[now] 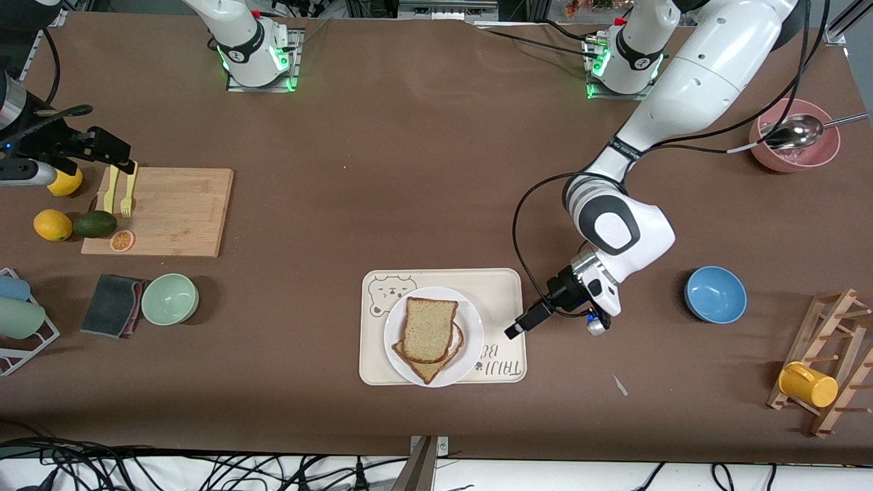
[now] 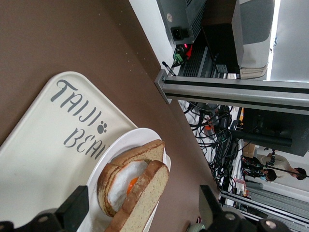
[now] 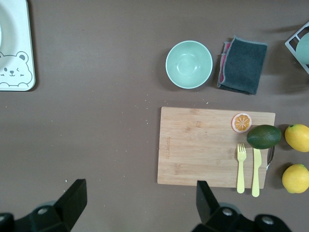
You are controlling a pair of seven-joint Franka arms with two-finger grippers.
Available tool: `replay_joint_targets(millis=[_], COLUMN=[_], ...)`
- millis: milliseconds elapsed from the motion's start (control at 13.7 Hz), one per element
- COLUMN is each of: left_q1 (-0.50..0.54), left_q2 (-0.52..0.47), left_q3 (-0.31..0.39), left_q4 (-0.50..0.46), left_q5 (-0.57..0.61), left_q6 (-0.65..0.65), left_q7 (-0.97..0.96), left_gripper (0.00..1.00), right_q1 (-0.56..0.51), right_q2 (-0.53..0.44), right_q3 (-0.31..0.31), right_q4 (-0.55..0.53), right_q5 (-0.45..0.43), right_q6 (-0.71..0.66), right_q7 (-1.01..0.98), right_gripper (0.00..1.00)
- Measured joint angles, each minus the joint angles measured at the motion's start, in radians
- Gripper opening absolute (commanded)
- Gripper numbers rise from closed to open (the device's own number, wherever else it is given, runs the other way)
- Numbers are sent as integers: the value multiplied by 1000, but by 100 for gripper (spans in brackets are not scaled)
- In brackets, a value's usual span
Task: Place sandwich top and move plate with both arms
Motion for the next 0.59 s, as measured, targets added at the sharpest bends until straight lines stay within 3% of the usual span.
replay_joint_targets(millis=[366, 586], left_q1=[72, 87], left_q2=[-64, -118], left_q3=[9, 71], left_q4=[-26, -24], left_q5=[387, 665], left_q6=[-149, -315], left_q7=[-335, -538], left_gripper=[100, 100], right_q1=[0, 0], right_q2=[0, 0], right_q3=[0, 0], right_q4=[0, 0], right_q5=[0, 0], right_q6=[0, 0], right_q7=[0, 0], right_gripper=[100, 100])
